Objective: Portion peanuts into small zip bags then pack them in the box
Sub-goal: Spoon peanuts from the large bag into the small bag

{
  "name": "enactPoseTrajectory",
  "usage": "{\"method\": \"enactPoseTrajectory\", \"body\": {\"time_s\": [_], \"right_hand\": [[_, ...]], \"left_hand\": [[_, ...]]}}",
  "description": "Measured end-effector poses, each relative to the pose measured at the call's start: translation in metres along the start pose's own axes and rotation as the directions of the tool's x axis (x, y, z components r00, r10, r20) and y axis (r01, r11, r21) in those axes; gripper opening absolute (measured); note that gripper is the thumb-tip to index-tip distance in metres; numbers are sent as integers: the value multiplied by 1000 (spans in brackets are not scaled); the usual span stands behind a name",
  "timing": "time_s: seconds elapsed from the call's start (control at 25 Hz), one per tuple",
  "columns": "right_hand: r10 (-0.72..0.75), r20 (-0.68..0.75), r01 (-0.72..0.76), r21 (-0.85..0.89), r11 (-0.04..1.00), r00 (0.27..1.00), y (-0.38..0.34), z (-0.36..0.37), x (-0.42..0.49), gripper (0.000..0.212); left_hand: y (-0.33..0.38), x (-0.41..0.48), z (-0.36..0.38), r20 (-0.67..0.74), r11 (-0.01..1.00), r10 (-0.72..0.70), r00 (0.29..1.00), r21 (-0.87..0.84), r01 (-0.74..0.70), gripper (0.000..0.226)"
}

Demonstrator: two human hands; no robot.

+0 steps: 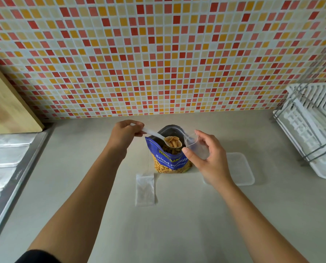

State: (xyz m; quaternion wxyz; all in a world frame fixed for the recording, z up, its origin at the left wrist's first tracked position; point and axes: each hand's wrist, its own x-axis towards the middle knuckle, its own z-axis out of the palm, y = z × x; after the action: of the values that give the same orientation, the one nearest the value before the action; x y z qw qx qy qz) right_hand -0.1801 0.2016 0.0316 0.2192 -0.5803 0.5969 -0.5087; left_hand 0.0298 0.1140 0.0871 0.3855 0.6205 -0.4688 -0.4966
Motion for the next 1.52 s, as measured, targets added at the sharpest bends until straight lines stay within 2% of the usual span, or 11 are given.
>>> {"method": "enactPoseTrajectory", "body": {"time_s": [0.44, 0.64, 0.76, 0.84, 0.92, 1.0, 1.04, 1.2, 1.28, 1.4, 1.52], "right_hand": [[-53, 40, 60, -201, 978, 998, -8, 9, 10, 53], [-51, 37, 57, -187, 981, 998, -17, 18, 14, 53], [-50, 37, 55, -153, 987, 998, -22, 20, 15, 50], [-30, 29, 34, -116, 993, 999, -25, 22, 14, 51], [5, 13, -5, -64, 998, 1000, -29, 23, 15, 51], [24, 9, -23, -36, 999, 1000, -33, 21, 16, 48], [31, 13, -31, -23, 999, 999, -33, 21, 17, 45], [119, -36, -111, 170, 979, 992, -26, 16, 10, 53], [189, -21, -175, 285, 942, 982, -18, 13, 2, 54], [238, 56, -242, 365, 899, 970, -11, 8, -5, 49], [246, 79, -257, 364, 895, 966, -9, 9, -5, 40]], "left_hand": [[24, 3, -27, -32, 991, -55, 998, -126, 50, 9], [48, 0, -19, 12, 999, 50, 999, -9, -50, 10], [67, -9, -9, 75, 969, 198, 977, 137, -207, 9], [82, -23, -2, 152, 871, 366, 918, 292, -396, 9], [97, -40, 5, 288, 598, 568, 771, 499, -627, 11], [112, -56, 6, 359, 374, 686, 633, 572, -730, 12], [118, -59, 3, 338, 356, 714, 613, 578, -734, 12], [115, -40, -16, 34, 674, 658, 752, 420, -608, 11], [88, -26, -10, 37, 751, 541, 840, 427, -503, 12], [34, -11, 19, 221, 554, 480, 849, 673, -489, 17], [3, -6, 43, 251, 349, 436, 864, 838, -419, 26]]}}
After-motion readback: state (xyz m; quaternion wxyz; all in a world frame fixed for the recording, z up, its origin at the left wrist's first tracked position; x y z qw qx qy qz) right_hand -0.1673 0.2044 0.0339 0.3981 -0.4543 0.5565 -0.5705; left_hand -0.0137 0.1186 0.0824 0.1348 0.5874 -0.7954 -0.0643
